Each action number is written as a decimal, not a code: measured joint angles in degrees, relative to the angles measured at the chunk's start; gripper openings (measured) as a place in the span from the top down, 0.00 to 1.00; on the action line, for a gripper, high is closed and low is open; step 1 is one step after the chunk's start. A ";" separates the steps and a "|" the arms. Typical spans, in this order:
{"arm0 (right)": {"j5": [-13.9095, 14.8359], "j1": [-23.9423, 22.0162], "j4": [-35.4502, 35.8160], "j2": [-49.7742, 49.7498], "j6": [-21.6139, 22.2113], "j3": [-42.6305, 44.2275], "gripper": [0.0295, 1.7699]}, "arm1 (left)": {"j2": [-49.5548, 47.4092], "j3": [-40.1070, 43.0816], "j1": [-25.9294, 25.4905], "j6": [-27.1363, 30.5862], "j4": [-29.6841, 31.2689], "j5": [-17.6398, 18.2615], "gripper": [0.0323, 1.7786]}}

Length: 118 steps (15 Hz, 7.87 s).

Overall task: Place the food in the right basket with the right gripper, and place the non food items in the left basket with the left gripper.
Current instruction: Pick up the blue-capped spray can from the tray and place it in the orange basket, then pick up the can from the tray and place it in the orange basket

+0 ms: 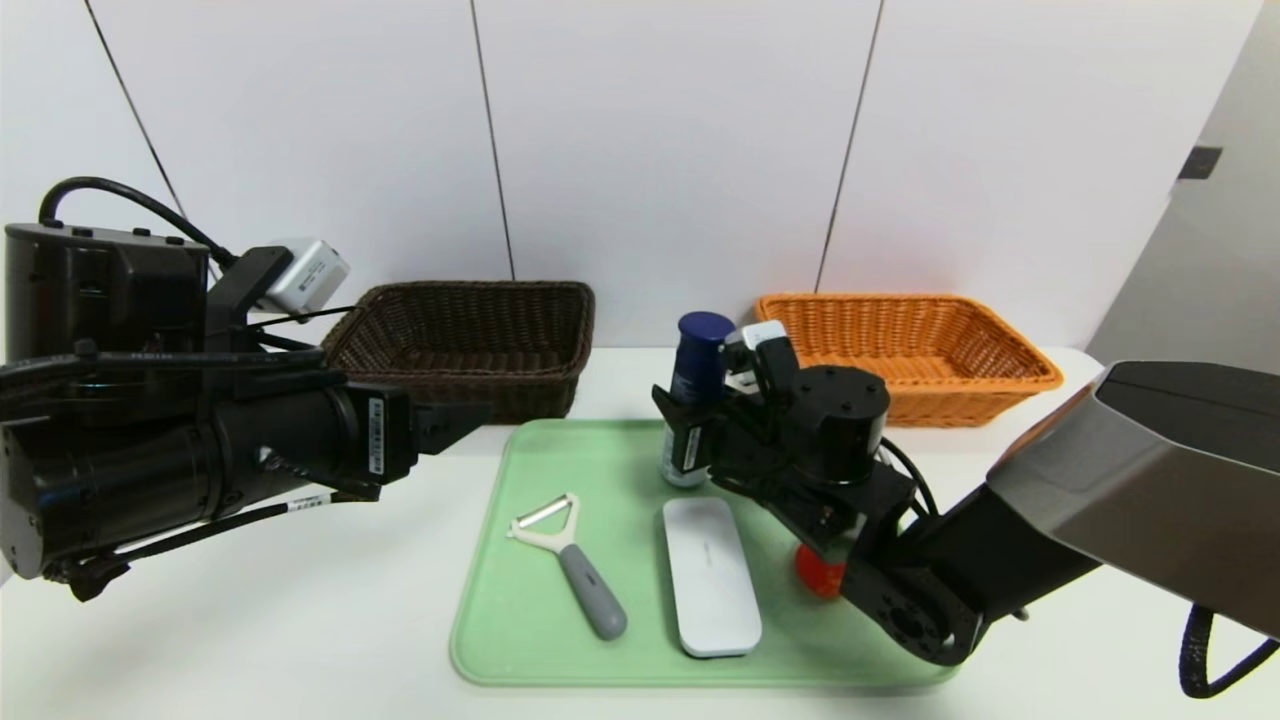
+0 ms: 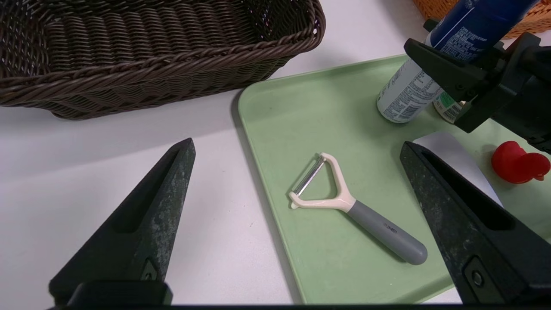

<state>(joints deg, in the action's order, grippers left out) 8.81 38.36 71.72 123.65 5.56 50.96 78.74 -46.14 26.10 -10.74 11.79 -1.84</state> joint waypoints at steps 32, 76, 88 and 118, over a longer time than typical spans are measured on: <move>-12.97 -30.35 -42.12 -12.00 4.55 26.99 0.55 | 2.71 -2.36 2.50 -0.74 0.41 -1.13 0.05; -10.22 -16.87 -76.86 -27.04 1.08 39.36 0.06 | 3.54 -2.67 4.13 -1.79 0.52 -1.71 0.05; -4.99 -8.72 -101.04 -28.09 19.96 39.92 0.04 | 1.22 -1.16 4.61 -2.65 0.11 -1.66 0.05; 0.80 -5.42 -113.30 -4.02 23.10 48.47 0.04 | 2.66 -1.43 8.00 -4.19 -2.01 -5.18 0.05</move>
<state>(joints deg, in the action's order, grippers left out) 9.62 32.94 -41.58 119.63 28.66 99.43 81.40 -47.57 34.10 -14.93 9.78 -7.02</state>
